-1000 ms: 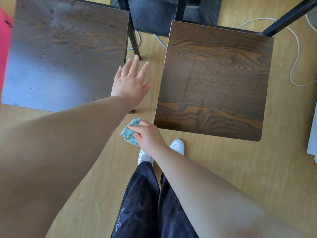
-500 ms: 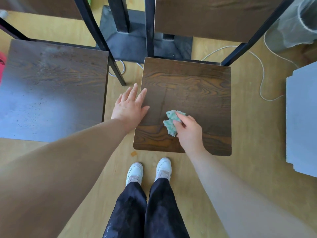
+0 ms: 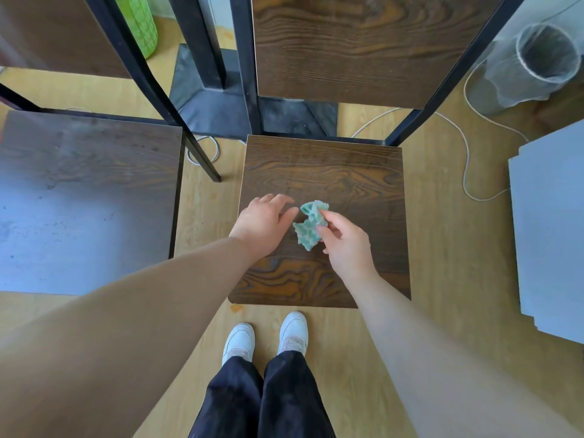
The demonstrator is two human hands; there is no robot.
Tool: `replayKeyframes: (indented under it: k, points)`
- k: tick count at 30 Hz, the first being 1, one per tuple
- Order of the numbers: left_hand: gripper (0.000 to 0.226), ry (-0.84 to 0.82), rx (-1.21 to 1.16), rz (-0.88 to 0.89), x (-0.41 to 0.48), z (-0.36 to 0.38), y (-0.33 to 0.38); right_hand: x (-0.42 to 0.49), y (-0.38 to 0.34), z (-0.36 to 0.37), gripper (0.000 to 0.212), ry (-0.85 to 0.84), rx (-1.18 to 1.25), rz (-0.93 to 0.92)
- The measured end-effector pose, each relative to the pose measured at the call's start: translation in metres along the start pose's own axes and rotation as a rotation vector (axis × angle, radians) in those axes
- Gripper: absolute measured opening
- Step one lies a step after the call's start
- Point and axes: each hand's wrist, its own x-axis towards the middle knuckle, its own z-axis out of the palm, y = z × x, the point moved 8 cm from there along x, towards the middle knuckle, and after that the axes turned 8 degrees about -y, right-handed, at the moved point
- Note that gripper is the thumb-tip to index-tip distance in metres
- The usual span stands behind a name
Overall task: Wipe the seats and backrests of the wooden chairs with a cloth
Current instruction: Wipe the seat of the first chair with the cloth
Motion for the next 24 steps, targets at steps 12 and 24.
replayKeyframes:
  k: [12,24]
  points:
    - [0.018,-0.047,-0.138,-0.078,0.002,0.007,-0.009,0.001,0.001,0.012,0.033,-0.068,-0.001,-0.047]
    - [0.01,0.065,0.181,0.05,0.02,-0.032,0.001,0.038,0.014,-0.066,0.036,0.024,0.168,0.06]
